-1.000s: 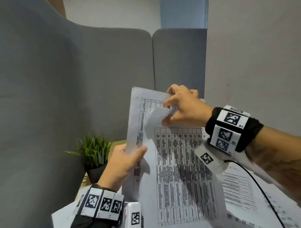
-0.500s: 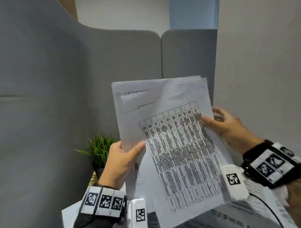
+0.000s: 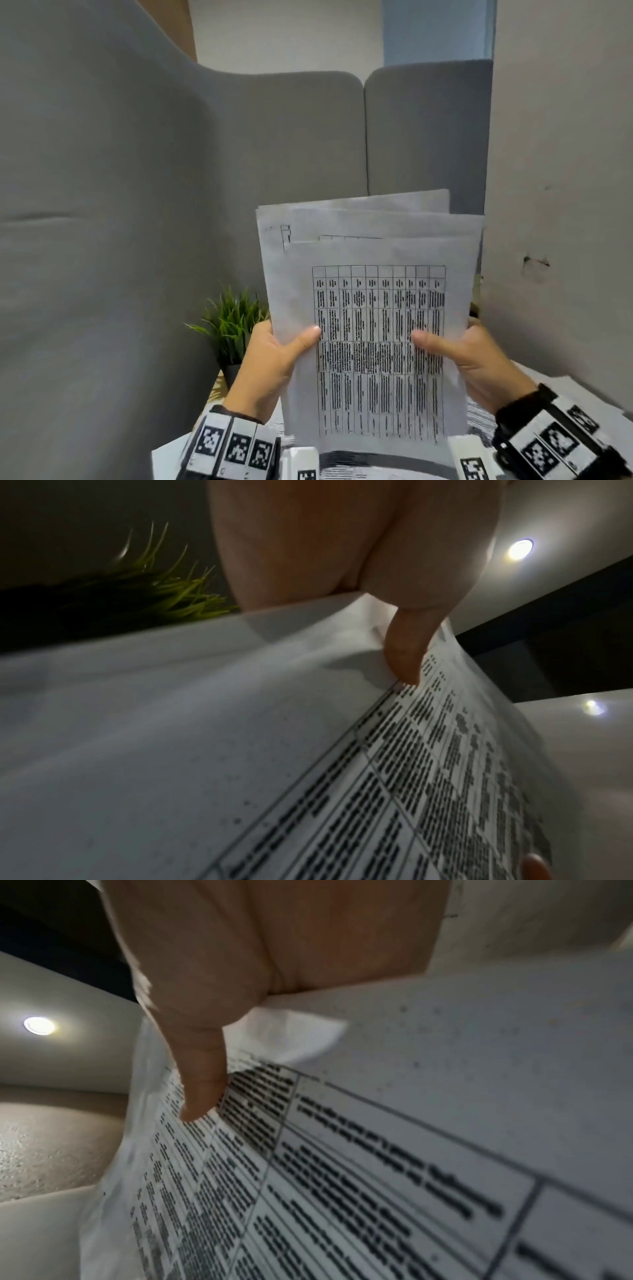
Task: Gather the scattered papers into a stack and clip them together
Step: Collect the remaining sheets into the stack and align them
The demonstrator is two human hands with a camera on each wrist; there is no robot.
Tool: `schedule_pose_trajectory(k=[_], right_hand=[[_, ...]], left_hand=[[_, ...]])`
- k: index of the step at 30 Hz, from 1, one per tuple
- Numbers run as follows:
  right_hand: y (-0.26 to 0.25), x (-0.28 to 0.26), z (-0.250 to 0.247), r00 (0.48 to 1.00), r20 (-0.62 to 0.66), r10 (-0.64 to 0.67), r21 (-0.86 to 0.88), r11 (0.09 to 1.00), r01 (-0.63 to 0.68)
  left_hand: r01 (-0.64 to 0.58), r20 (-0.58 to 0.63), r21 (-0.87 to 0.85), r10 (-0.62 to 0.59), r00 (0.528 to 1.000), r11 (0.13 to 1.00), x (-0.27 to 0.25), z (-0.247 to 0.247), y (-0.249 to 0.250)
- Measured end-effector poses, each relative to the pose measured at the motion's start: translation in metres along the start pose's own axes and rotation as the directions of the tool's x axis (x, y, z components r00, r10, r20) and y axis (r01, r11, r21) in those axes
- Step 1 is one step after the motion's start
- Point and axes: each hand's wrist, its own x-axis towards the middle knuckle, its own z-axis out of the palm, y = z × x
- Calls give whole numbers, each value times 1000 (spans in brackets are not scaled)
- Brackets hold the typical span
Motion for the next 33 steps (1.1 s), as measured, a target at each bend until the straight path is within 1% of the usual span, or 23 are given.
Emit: schedule_pose_trajectory(k=[1,3,5,10,14,16,19,21,23,25,27,28,29,31,33], right_hand=[[5,-1,-2,1000,21,23,-45,999,-23],[7,-6,0,998,50,44,-46,998,-42],[5,-7,4,996,85,-3,9,1000,3],[-12,-9,15,995,21,-94,-100,990,96],[-15,-12,9,991,-13,-133,3,991,133],[-9,-14,4,995,-4,-100,32,995,100],[-2,-14,4,997,78,-5,60,998,1],[2,-14,8,996,91,12,29,999,-15],[0,-15,13,999,41,-17,-17,1000,18],[-9,-17,14,998,-6,-55,2,998,55],[-17,-18,11,992,23,-125,33,992,124],[-18,-19,10,989,36,-140,52,989,138],[-18,-21,9,990,55,-132,69,989,129],[-11,-24,10,995,86,-46,75,996,39],[-2,-25,12,997,68,42,62,997,-46]], left_hand=[[6,20,20,-6,1000,1000,0,0,-1],[-12,47,63,9,999,998,-1,3,-4],[-52,47,76,49,998,996,-1,9,-5],[-104,16,-32,105,994,994,-3,16,0],[-52,68,62,48,997,997,-4,15,-8],[-33,96,92,24,995,995,-5,11,-13],[2,72,37,-4,997,999,-6,8,-15],[13,76,31,-15,997,999,-7,10,-15],[2,76,63,-7,997,998,-7,13,-13],[-24,53,68,20,998,997,-5,12,-9],[-49,49,45,46,998,998,-4,13,-2],[-50,56,36,48,997,998,-5,13,0],[-40,68,32,37,997,999,-6,13,1],[4,118,63,-12,993,998,-9,12,-4],[57,168,116,-76,983,992,-11,10,-12]])
